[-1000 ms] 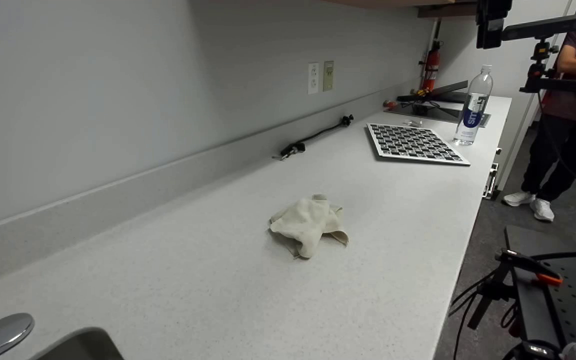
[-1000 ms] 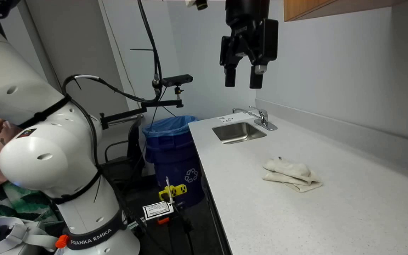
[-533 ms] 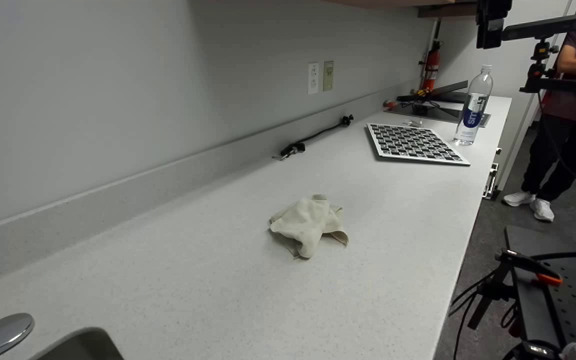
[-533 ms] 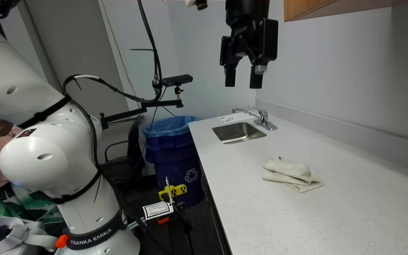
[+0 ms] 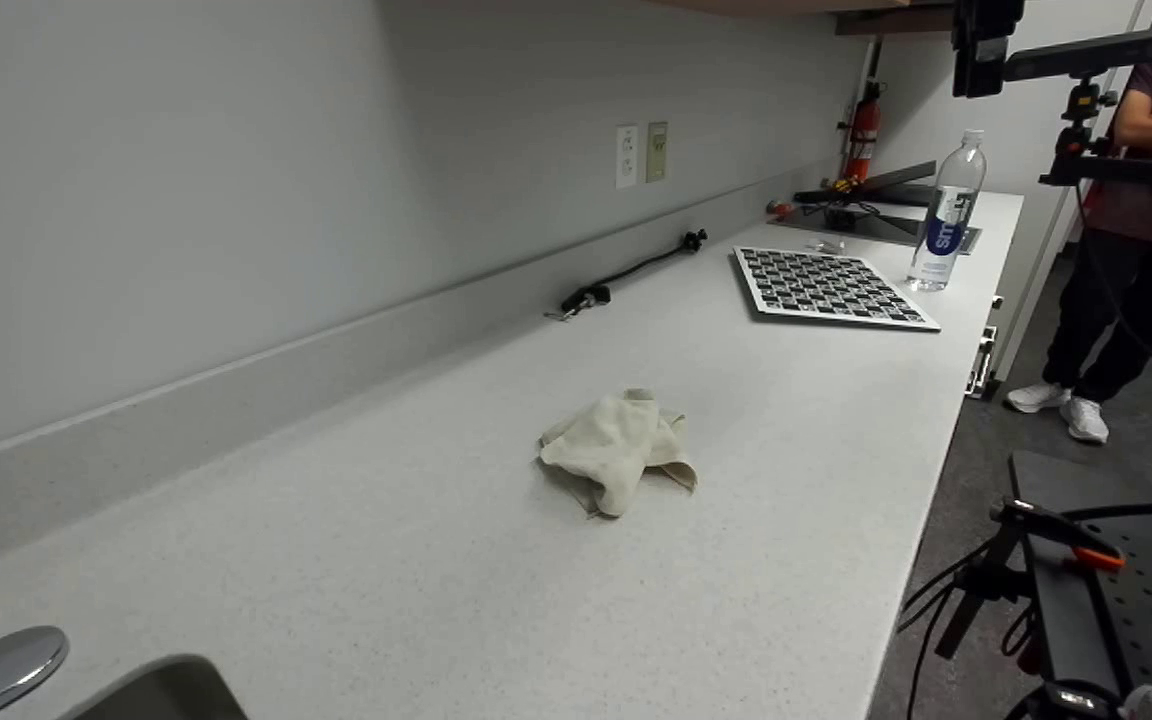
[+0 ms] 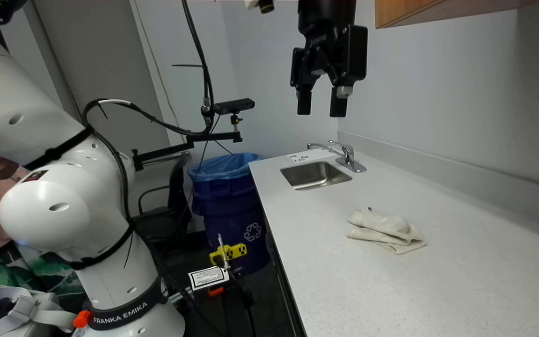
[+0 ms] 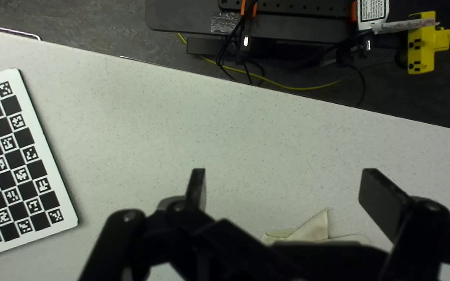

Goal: Wipe the counter with the cloth

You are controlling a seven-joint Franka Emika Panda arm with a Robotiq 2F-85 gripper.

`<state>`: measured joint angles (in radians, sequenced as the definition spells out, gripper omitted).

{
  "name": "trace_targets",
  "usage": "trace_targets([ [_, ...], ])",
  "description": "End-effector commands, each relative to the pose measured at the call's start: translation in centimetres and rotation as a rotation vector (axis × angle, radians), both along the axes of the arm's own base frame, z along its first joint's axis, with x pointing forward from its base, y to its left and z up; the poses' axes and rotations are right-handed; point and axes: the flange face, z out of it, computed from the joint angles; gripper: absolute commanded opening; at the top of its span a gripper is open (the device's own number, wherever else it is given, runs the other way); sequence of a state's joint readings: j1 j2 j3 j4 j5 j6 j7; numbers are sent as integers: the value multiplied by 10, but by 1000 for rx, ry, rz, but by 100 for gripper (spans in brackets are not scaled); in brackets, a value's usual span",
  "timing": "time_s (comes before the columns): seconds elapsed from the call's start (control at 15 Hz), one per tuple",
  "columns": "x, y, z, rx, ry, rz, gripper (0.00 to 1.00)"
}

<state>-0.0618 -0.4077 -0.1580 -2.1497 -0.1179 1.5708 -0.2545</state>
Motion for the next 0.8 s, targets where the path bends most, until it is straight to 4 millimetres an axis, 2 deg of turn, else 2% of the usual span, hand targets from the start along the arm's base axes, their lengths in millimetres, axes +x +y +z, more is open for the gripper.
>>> trace_targets([
  [0.0, 0, 0, 1, 0, 1, 0, 100],
  [0.53, 0, 0, 0, -2, 2, 4, 100],
  [0.73, 0, 1, -7, -7, 20, 11, 100],
])
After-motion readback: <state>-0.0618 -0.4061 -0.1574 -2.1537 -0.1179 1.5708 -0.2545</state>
